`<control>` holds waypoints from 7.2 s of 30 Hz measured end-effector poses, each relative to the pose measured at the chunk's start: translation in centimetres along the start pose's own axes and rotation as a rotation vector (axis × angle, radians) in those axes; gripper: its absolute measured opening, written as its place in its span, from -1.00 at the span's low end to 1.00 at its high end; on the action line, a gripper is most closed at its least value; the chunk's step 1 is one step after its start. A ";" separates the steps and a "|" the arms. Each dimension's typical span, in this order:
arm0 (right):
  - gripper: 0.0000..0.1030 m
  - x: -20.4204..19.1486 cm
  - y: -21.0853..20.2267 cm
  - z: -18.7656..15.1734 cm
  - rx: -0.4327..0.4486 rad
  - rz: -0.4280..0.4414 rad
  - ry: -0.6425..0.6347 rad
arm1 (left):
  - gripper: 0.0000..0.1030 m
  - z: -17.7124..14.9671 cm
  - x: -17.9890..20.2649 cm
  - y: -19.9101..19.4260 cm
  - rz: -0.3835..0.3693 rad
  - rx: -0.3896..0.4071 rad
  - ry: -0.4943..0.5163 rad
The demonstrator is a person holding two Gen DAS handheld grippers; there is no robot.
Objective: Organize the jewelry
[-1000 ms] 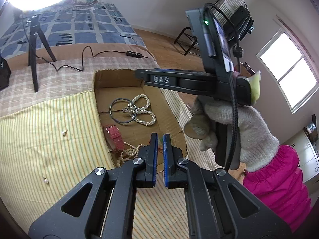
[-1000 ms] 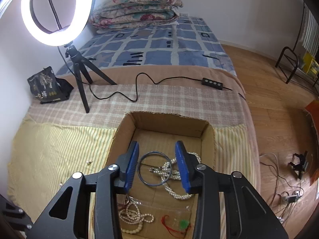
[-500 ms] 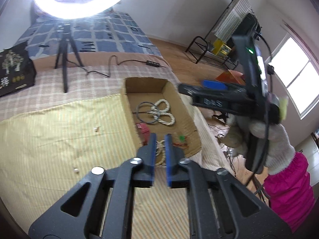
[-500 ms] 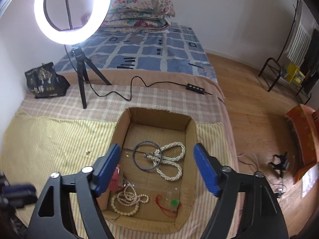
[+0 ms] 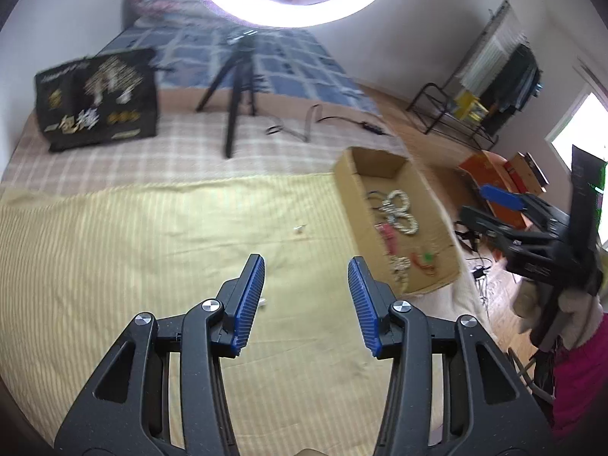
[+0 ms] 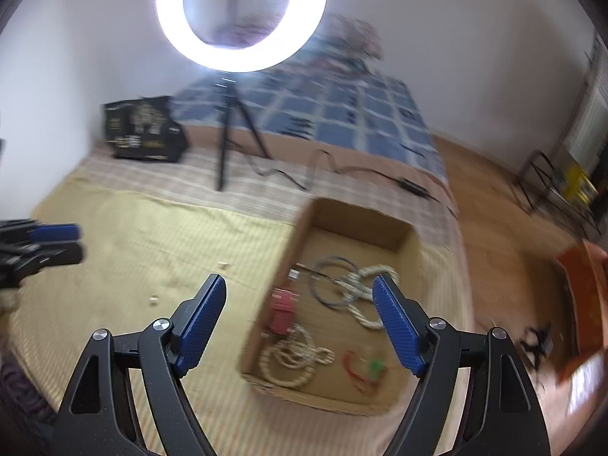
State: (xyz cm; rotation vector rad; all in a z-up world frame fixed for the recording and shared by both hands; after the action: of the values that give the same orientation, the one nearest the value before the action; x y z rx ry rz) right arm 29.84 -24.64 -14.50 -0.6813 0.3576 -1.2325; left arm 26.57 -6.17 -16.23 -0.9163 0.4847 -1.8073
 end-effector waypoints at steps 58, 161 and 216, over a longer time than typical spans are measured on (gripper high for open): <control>-0.73 -8.1 20.7 -5.8 -0.496 0.090 0.304 | -0.65 -8.6 -3.0 11.5 0.050 -0.266 0.045; 0.34 10.5 11.2 -0.8 -0.185 0.009 0.328 | 0.06 -3.7 18.7 9.8 -0.083 -0.003 0.346; 0.59 1.6 -15.8 -3.0 0.313 -0.323 0.244 | 0.92 -4.1 15.2 -12.2 0.010 0.386 0.400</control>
State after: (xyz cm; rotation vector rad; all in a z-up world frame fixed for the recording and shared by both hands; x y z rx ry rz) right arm 16.88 -29.67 -6.31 -0.3253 0.2519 -1.6444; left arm 13.00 -15.35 -4.87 -0.2875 0.3642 -1.9905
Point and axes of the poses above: each gripper's, at about its wrist camera, not at the fingertips, and y roughly the way its jaws point, x to its right, z to its top, the point moved 9 cm from there along y, roughly the way its jaws point, and after that the axes turned 7 degrees about x, right-handed, at the moved point
